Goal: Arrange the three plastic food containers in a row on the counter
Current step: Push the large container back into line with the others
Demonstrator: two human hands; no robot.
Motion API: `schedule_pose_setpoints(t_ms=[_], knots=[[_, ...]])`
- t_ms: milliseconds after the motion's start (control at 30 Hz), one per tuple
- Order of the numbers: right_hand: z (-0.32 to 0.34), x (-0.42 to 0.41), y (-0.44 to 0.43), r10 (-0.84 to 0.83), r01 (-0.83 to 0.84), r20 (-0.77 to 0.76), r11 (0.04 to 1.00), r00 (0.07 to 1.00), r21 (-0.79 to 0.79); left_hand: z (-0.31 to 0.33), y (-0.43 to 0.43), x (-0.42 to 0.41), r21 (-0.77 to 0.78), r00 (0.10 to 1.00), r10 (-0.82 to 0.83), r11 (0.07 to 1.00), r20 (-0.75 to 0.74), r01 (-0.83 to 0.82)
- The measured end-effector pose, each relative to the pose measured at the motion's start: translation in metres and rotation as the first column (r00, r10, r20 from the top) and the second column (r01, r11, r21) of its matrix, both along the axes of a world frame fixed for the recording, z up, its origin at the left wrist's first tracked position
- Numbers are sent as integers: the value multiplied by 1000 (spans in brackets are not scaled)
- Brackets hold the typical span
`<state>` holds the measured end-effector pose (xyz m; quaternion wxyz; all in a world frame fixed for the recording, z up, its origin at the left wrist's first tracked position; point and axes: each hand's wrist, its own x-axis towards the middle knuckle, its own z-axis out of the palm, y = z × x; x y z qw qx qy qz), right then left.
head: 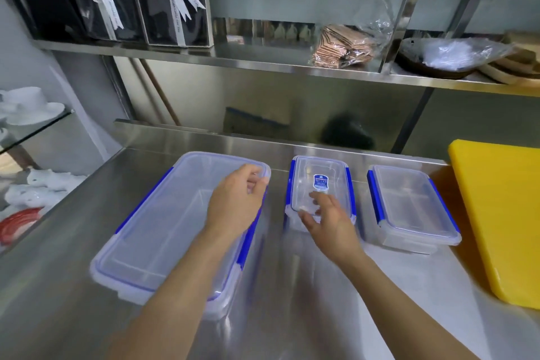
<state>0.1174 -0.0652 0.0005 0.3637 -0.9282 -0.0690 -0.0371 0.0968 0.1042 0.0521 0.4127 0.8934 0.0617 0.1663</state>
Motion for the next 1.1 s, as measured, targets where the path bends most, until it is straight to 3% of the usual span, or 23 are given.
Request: schedule_pose_setpoints(t_ms=[167,233,367,433,500,667,733,800,867,967,1100], knots=[[5,-39,42,131,-119,-213,990,968,69,-1,80,-23,13,969,244,969,26,-245],[4,-55,59,205,-176,-297,977,933,121,-9,110,-34,105,938,346,934,-13,-342],[2,-83,86,322,-271,-377,945,868,184,-31,154,-59,355,803,475,865,-360,-353],[0,-89,95,323,-269,-392,945,861,187,-43,165,-71,277,735,400,915,-547,-292],[-4,-89,101,308,-268,-399,951,864,154,-53,167,-79,115,737,293,952,-608,-284],[-1,-64,104,326,-292,-374,945,868,146,-60,154,-80,93,804,387,917,-452,-389],[0,-59,106,272,-284,-331,959,904,13,-60,149,-81,133,845,401,916,-354,-379],[2,-66,108,248,-273,-137,939,959,-209,-63,150,-85,191,906,315,944,-283,-269],[2,-76,110,376,-351,23,886,926,-304,-63,155,-91,213,940,153,973,-304,-89],[-13,-79,116,502,-434,52,791,863,-432,-60,165,-94,265,931,18,961,-365,85],[-27,-67,124,466,-389,40,780,884,-490,-66,175,-83,364,936,-11,920,-351,147]])
